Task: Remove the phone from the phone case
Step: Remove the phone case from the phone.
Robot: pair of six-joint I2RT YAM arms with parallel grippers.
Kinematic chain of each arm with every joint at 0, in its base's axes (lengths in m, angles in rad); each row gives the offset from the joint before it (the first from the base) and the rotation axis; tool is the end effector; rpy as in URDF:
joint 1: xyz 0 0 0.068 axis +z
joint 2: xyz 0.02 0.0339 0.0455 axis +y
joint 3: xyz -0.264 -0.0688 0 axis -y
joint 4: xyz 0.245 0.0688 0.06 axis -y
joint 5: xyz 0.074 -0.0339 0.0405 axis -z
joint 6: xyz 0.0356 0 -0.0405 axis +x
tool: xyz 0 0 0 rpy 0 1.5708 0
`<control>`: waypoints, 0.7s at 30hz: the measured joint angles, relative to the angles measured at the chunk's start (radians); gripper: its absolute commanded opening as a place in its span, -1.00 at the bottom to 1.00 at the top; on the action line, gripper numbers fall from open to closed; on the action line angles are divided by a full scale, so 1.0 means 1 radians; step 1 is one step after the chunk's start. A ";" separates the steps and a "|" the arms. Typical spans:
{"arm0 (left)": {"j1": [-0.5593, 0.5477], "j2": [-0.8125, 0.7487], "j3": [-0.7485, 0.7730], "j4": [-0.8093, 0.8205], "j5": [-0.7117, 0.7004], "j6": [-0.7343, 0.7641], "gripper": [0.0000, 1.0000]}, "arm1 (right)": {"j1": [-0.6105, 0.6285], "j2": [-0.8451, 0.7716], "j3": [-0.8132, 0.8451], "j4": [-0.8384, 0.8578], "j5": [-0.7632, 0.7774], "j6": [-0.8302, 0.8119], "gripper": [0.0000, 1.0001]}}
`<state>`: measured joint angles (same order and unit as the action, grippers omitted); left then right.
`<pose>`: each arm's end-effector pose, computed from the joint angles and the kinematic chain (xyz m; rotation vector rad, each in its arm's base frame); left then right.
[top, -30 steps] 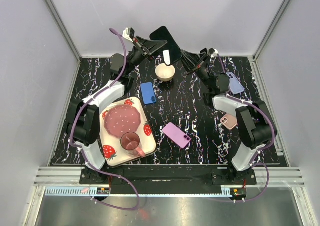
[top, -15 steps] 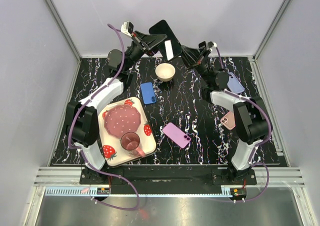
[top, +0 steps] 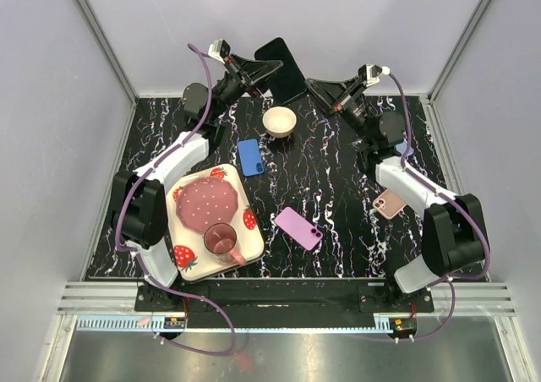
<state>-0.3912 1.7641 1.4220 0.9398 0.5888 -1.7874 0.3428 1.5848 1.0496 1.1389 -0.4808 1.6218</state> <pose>0.3690 -0.1736 0.4052 -0.2454 1.3670 -2.1881 0.3259 0.1338 0.3641 0.2556 1.2434 1.9784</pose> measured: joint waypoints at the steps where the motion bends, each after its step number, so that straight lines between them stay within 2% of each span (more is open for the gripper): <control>1: 0.000 0.000 0.000 0.008 -0.003 -0.011 -1.00 | 0.000 -0.014 0.007 -0.035 -0.001 -0.031 -1.00; 13: 0.006 0.000 0.000 0.003 -0.029 -0.011 -1.00 | -0.003 -0.025 0.037 -0.142 0.008 -0.158 -1.00; 21: 0.011 0.000 -0.001 -0.051 -0.043 0.014 -1.00 | -0.013 0.088 0.019 -0.014 -0.008 -0.126 -1.00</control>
<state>-0.3798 1.7645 1.4212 0.8883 0.5453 -1.7729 0.3298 1.6726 1.0683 1.1248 -0.4885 1.4956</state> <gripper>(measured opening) 0.166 0.059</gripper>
